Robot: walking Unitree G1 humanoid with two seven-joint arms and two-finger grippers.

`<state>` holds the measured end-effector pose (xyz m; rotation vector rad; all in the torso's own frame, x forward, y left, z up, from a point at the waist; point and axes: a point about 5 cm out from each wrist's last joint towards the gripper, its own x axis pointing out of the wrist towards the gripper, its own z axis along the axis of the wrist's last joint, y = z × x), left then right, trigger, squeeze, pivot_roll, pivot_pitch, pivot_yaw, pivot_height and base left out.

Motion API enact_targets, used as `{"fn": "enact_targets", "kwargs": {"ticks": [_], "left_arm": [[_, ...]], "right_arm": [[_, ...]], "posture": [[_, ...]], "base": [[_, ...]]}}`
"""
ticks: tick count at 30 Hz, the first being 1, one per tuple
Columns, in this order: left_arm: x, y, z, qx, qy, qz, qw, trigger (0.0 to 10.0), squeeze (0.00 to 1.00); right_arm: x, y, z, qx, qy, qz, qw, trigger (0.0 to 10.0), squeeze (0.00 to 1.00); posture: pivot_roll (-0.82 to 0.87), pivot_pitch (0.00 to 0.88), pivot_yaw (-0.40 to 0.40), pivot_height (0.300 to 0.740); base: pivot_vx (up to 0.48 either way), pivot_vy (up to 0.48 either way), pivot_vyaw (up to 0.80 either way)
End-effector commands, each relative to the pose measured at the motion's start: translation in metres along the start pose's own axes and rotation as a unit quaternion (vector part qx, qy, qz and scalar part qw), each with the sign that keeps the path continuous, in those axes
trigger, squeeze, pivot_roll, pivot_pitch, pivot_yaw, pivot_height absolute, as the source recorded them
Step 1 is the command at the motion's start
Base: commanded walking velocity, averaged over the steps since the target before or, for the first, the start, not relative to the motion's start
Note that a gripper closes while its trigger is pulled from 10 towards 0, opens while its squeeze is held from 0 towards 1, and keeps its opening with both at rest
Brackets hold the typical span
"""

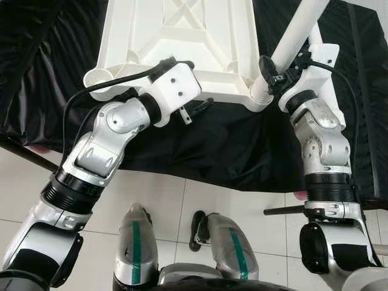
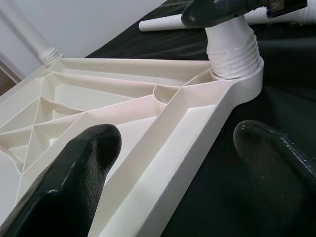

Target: Building children table

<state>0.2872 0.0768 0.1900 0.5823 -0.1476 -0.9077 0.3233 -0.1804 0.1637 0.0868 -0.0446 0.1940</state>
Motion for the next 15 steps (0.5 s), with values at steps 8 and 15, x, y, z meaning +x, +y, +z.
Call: {"fn": "enact_targets", "kwargs": {"ticks": [8, 15], "left_arm": [[0.001, -0.003, 0.003, 0.01, -0.005, -0.025, 1.0, 10.0, 0.0], [0.0, -0.003, 0.003, 0.011, -0.005, -0.025, 1.0, 10.0, 0.0]], "right_arm": [[-0.023, -0.003, -0.048, 0.031, 0.079, -0.022, 0.996, 10.0, 0.0], [-0.025, 0.011, -0.049, 0.022, 0.072, 0.014, 0.997, 10.0, 0.0]], "posture": [[0.13, 0.114, -0.077, 0.74], [0.14, 0.11, -0.08, 0.74]], "base": [[0.0, 0.0, 0.0], [0.0, 0.0, 0.0]]}}
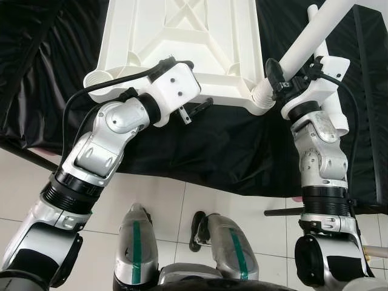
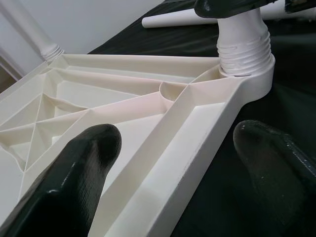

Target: Building children table

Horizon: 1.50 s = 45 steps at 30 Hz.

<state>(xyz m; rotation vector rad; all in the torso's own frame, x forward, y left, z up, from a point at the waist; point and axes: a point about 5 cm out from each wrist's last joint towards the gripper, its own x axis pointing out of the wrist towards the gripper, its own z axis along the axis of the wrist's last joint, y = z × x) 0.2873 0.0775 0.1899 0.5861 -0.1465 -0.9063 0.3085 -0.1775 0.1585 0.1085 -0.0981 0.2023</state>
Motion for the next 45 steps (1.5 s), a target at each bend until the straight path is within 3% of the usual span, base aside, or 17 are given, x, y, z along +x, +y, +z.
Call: {"fn": "enact_targets", "kwargs": {"ticks": [1, 26, 36, 45], "left_arm": [[0.001, -0.004, 0.004, 0.01, -0.007, -0.024, 1.0, 10.0, 0.0], [0.0, -0.002, 0.004, 0.012, -0.007, -0.018, 1.0, 10.0, 0.0], [-0.001, -0.001, 0.004, 0.013, -0.007, -0.018, 1.0, 10.0, 0.0], [-0.001, 0.0, 0.005, 0.015, -0.007, -0.017, 1.0, 10.0, 0.0]], "right_arm": [[-0.014, 0.008, -0.045, 0.008, 0.099, 0.015, 0.995, 10.0, 0.0], [-0.023, 0.019, -0.05, -0.023, 0.103, 0.063, 0.992, 10.0, 0.0], [-0.025, 0.017, -0.052, -0.022, 0.104, 0.05, 0.993, 10.0, 0.0], [-0.022, 0.017, -0.055, -0.016, 0.094, -0.012, 0.995, 10.0, 0.0]], "posture": [[0.14, 0.109, -0.082, 0.74], [0.13, 0.123, -0.083, 0.74], [0.13, 0.126, -0.08, 0.74], [0.14, 0.126, -0.08, 0.74]], "base": [[0.0, 0.0, 0.0], [0.0, 0.0, 0.0], [0.0, 0.0, 0.0], [0.0, 0.0, 0.0]]}}
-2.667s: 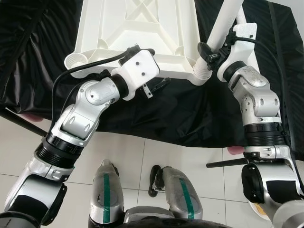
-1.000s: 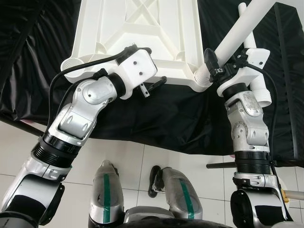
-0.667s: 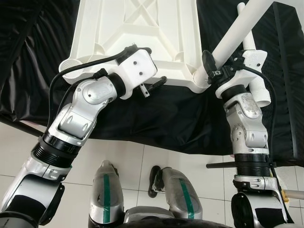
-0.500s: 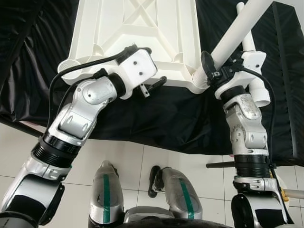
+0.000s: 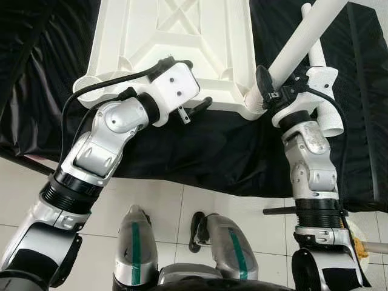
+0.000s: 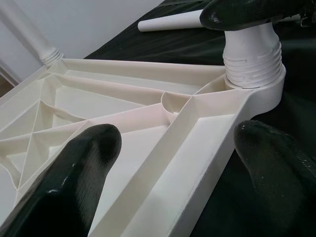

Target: Building children table

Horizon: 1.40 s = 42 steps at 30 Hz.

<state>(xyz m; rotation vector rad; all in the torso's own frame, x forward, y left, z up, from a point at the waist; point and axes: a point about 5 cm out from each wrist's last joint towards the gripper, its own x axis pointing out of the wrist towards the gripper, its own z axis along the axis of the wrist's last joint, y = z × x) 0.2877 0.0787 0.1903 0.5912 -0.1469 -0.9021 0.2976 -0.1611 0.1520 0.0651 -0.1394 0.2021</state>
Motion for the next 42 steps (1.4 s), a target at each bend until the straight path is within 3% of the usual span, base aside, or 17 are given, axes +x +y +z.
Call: {"fn": "enact_targets", "kwargs": {"ticks": [1, 27, 42], "left_arm": [[0.0, -0.001, 0.005, 0.013, -0.009, -0.019, 1.0, 10.0, 0.0], [0.0, 0.0, 0.006, 0.016, -0.009, -0.017, 1.0, 10.0, 0.0], [0.001, -0.001, 0.007, 0.019, -0.012, -0.02, 1.0, 10.0, 0.0]], "right_arm": [[-0.014, 0.0, -0.048, 0.009, 0.113, -0.022, 0.993, 10.0, 0.0], [-0.003, -0.022, -0.048, -0.025, 0.103, -0.144, 0.984, 10.0, 0.0], [-0.004, -0.037, -0.055, -0.057, 0.091, -0.261, 0.959, 10.0, 0.0]], "posture": [[0.14, 0.126, -0.08, 0.74], [0.14, 0.119, -0.086, 0.74], [0.15, 0.1, -0.087, 0.74]], "base": [[0.0, 0.0, 0.0], [0.0, 0.0, 0.0], [0.0, 0.0, 0.0]]}}
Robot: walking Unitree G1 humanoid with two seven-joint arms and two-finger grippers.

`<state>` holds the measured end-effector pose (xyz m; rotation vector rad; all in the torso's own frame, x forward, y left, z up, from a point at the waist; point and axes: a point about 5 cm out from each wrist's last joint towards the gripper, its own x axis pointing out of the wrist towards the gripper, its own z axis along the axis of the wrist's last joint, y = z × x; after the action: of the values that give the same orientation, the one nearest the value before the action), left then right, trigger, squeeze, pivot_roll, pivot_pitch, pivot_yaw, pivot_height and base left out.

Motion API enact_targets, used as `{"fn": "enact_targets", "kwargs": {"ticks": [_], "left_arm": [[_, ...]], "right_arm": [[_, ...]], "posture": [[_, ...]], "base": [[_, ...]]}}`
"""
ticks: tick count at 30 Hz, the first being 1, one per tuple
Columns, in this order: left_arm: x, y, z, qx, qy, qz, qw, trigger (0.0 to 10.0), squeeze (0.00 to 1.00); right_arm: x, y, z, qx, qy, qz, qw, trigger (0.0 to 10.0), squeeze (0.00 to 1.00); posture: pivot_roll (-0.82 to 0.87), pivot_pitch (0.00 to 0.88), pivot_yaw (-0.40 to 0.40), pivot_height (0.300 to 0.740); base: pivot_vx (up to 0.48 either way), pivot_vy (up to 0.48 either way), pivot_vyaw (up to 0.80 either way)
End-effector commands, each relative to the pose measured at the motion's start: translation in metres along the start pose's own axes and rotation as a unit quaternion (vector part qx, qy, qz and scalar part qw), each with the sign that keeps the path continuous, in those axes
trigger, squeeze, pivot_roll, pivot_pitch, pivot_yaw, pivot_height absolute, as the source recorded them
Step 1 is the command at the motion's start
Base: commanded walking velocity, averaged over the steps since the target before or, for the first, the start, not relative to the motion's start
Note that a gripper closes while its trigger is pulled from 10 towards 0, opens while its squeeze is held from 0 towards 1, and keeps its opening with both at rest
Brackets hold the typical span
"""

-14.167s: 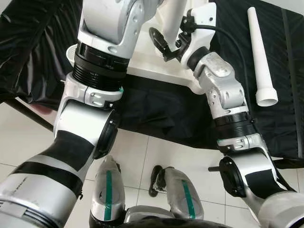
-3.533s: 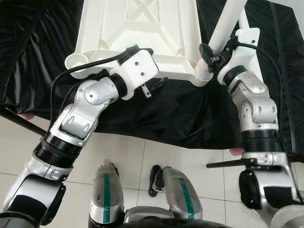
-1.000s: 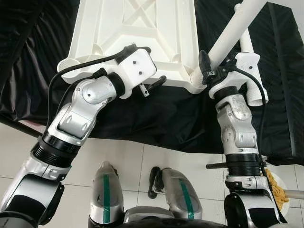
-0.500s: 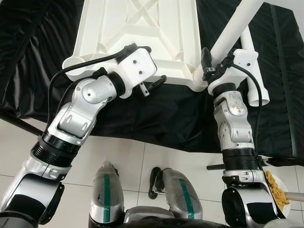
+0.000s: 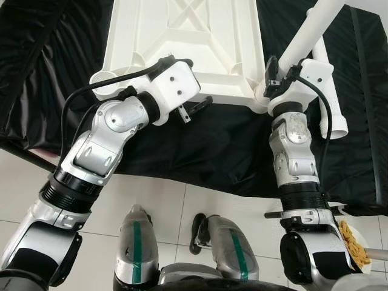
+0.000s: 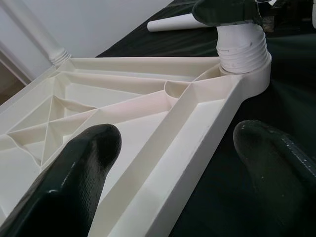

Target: Building children table

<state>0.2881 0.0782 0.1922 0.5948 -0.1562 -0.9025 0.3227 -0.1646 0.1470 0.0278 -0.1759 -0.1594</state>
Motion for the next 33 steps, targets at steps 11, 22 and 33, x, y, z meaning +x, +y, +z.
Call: {"fn": "enact_targets", "kwargs": {"ticks": [11, 22, 33], "left_arm": [[0.001, -0.002, 0.006, 0.016, -0.01, -0.023, 1.0, 10.0, 0.0], [0.0, -0.001, 0.006, 0.018, -0.009, -0.022, 1.0, 10.0, 0.0], [0.0, 0.0, 0.006, 0.019, -0.008, -0.019, 1.0, 10.0, 0.0]], "right_arm": [[-0.021, -0.053, -0.051, -0.065, 0.1, -0.176, 0.977, 10.0, 0.0], [-0.026, -0.078, -0.055, -0.092, 0.109, -0.286, 0.948, 10.0, 0.0], [-0.02, -0.062, -0.059, -0.063, 0.111, -0.231, 0.964, 10.0, 0.0]], "posture": [[0.15, 0.101, -0.086, 0.74], [0.15, 0.105, -0.083, 0.74], [0.15, 0.11, -0.081, 0.74]], "base": [[0.0, 0.0, 0.0], [0.0, 0.0, 0.0], [0.0, 0.0, 0.0]]}}
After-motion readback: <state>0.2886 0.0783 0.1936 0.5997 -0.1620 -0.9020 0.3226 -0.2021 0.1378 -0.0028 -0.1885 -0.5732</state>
